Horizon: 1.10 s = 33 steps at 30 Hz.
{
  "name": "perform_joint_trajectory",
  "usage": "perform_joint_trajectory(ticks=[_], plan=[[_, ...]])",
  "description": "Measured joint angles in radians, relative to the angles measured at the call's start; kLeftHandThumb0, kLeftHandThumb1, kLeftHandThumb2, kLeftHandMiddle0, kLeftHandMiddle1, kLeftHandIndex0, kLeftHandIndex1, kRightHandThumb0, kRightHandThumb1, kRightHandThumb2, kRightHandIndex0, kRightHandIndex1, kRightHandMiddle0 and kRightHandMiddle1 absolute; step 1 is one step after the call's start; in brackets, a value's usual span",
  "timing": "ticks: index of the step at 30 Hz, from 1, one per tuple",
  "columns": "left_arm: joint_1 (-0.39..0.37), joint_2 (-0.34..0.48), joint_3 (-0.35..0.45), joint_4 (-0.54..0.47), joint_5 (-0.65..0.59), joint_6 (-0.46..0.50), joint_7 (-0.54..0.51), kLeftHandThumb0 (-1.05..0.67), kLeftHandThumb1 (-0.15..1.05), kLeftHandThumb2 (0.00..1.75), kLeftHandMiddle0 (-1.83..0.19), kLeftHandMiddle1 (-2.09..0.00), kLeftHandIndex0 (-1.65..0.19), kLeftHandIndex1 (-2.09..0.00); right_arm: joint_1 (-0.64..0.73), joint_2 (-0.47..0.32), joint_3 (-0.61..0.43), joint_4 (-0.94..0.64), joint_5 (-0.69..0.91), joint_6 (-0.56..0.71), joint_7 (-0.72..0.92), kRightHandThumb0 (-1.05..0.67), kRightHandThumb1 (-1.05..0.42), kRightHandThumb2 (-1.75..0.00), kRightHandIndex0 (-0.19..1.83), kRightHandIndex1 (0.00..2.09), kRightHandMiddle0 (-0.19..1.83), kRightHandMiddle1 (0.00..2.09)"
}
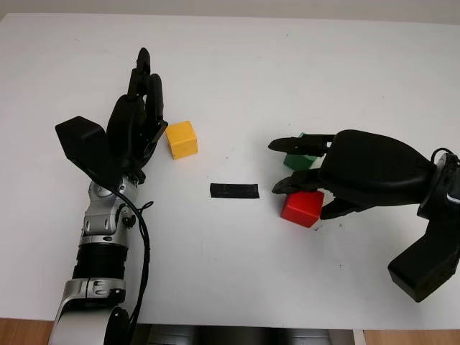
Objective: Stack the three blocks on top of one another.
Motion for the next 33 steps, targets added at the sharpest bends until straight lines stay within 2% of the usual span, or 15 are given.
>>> perform_joint_trajectory(ticks=[2, 5, 10, 14, 18, 25, 33], plan=[[0.000, 0.000, -0.001, -0.002, 0.001, 0.002, 0.003, -0.73, 1.05, 0.66, 0.19, -0.01, 0.19, 0.00, 0.000, 0.013, 0.001, 0.004, 0.017, 0.009, 0.002, -0.45, -0.88, -0.05, 0.36, 0.06, 0.57, 1.31], [0.000, 0.000, -0.001, -0.008, 0.001, 0.004, 0.008, -0.73, 1.05, 0.67, 0.19, 0.00, 0.19, 0.00, 0.000, 0.032, 0.005, 0.007, 0.064, 0.038, 0.026, -0.45, -0.89, -0.06, 0.36, 0.06, 0.54, 1.36], [0.000, -0.001, -0.003, -0.009, 0.003, 0.004, 0.013, -0.74, 1.05, 0.66, 0.19, 0.00, 0.19, 0.00, -0.010, 0.059, 0.009, 0.020, 0.120, 0.068, 0.045, -0.45, -0.87, -0.05, 0.38, 0.07, 0.55, 1.37], [0.000, -0.001, -0.006, -0.009, 0.010, 0.004, 0.022, -0.75, 1.05, 0.66, 0.19, -0.01, 0.19, 0.00, -0.041, 0.083, 0.009, 0.018, 0.199, 0.137, 0.094, -0.41, -0.87, -0.05, 0.39, 0.07, 0.53, 1.34], [0.000, -0.003, -0.006, -0.009, 0.010, 0.003, 0.019, -0.74, 1.05, 0.66, 0.19, 0.00, 0.19, 0.00, -0.080, 0.122, 0.009, -0.016, 0.270, 0.264, 0.159, -0.41, -0.88, -0.06, 0.36, 0.05, 0.54, 1.34], [0.001, -0.004, -0.005, -0.010, 0.008, 0.005, 0.021, -0.73, 1.05, 0.66, 0.19, -0.01, 0.19, 0.00, -0.101, 0.214, 0.015, -0.053, 0.378, 0.474, 0.237, -0.38, -0.89, -0.06, 0.34, 0.05, 0.47, 1.50], [0.012, -0.005, -0.006, -0.021, 0.008, 0.011, 0.026, -0.73, 1.05, 0.67, 0.19, -0.01, 0.19, 0.00, -0.096, 0.375, 0.015, -0.125, 0.501, 0.856, 0.251, -0.44, -0.94, -0.07, 0.26, 0.01, 0.39, 1.49]])
